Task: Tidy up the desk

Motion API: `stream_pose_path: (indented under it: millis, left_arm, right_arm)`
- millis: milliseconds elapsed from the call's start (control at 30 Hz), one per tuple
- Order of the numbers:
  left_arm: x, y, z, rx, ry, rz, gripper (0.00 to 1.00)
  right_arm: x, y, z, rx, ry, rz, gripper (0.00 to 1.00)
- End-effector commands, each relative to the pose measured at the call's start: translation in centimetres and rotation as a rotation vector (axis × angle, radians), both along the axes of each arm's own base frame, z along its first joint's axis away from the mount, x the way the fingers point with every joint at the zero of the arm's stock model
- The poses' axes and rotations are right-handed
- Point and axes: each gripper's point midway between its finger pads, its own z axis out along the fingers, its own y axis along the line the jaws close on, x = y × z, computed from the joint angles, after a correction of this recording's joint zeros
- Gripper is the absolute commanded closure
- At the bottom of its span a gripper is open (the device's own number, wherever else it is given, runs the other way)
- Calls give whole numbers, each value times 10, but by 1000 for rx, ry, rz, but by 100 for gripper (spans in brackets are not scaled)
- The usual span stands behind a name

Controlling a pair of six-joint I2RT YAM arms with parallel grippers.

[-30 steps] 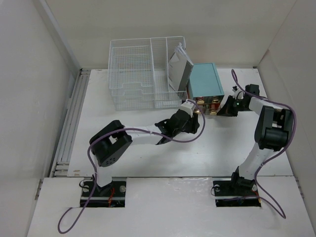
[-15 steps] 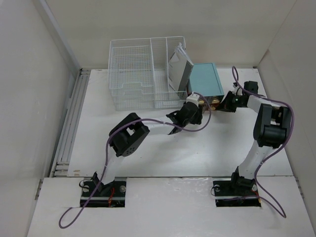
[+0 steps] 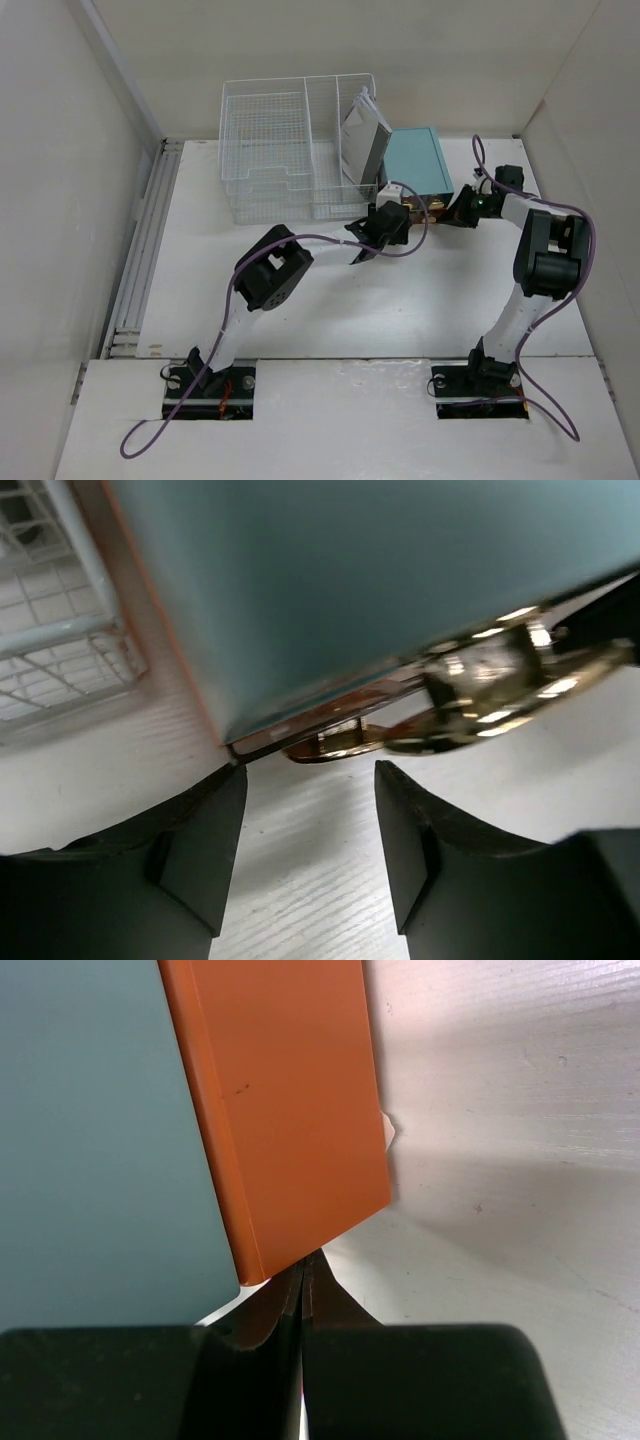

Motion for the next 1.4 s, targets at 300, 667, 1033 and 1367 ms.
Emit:
stream_pose_path:
  millis: [300, 667, 1033, 1367]
  left_arm:
    - [38, 22, 32, -50, -77, 197, 45]
    - [45, 22, 42, -82, -112, 235, 42]
    - [-48, 22, 37, -71, -70, 42, 42]
    - [-152, 33, 111, -170, -100, -76, 0]
  right_arm:
    - [14, 13, 37, 61, -164, 69, 100]
    - [14, 11, 45, 63, -184, 67, 100]
    - [-37, 14, 40, 32, -87, 142, 100]
    - [-61, -23, 103, -297, -300, 182, 69]
